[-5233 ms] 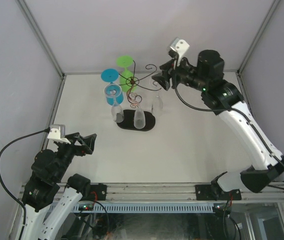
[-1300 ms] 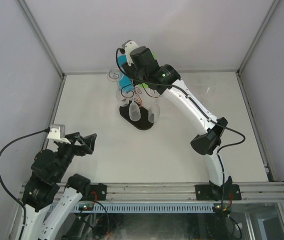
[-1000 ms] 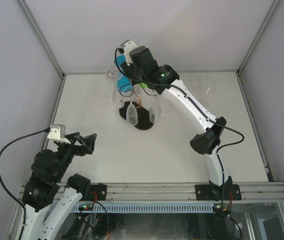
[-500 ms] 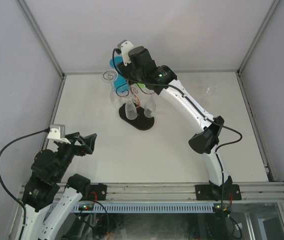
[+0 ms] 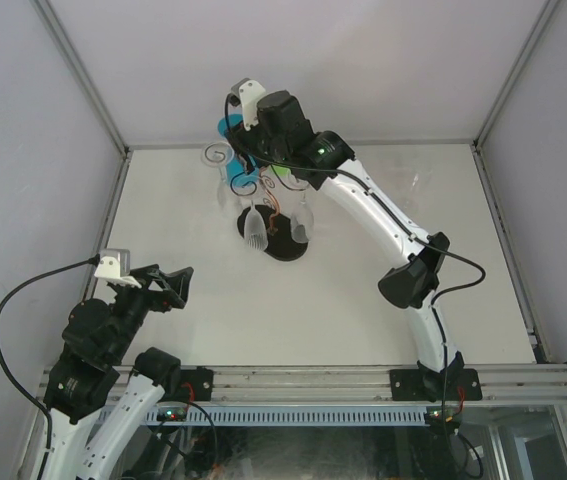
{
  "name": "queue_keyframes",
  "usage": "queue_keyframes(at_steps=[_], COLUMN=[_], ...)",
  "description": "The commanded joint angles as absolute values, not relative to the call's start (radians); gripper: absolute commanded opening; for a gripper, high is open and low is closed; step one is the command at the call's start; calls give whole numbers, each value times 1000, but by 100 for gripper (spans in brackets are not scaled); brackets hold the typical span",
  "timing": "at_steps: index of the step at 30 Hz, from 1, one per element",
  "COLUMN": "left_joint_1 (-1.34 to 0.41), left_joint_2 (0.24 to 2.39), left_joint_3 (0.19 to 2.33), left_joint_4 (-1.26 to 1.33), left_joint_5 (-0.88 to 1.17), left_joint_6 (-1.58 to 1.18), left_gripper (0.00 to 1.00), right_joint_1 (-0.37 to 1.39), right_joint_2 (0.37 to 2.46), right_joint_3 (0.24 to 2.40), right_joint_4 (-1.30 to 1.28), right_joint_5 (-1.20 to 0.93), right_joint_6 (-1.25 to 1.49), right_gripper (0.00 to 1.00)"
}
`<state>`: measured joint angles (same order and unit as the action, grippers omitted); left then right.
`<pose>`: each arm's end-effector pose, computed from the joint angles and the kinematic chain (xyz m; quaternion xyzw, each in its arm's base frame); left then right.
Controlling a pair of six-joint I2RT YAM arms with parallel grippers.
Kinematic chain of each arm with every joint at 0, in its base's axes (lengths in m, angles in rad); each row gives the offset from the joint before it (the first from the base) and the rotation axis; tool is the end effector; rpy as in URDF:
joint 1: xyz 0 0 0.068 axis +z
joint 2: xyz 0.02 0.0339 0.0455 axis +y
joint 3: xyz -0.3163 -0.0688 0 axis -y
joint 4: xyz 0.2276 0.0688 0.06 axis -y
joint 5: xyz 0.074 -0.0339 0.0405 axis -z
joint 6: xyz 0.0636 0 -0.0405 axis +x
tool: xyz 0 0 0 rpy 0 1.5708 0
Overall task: Place the wine glass upside down on the wine glass rack
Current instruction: Adjust the wine rack at the center of the board.
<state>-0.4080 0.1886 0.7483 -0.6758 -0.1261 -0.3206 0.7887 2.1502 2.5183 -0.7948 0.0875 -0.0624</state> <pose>0.0091 0.0048 0.3286 -0.0093 0.7466 -0.1925 0.6368 0.3627 0.3572 0.4592 -0.3252 0.7748 0.1577 0.5186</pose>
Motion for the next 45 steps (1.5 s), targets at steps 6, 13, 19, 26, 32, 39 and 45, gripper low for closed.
queue_keyframes(at_steps=[6,13,19,26,32,39,45], left_joint_1=[-402,-402,-402,-402,-402,-402,-402], left_joint_2=[187,189,187,193,198,199,201], left_joint_3=[730,730,729,729,729,729,729], left_joint_4=[-646,-646,-646,-644,-644,-643,-643], left_joint_5=[-118,-115,-114,-112,-109,-113,-111], left_joint_6=[-306,-307,-306,-307,-307,-308,-307], left_gripper=[86,86,86,86,85,86,86], right_joint_1=[788,787,785,768,711,613,535], right_joint_2=[2004,1930,1867,1783,1704,1617,1498], right_joint_3=[2481,2415,2358,2265,2195,2095,1926], right_joint_4=[-712,-687,-669,-649,-652,-644,-585], right_joint_5=[-7,-70,-98,-106,-147,-196,-183], right_joint_6=[-43,-44,-64,-114,-116,-68,14], right_gripper=[68,68,69,70,69,68,68])
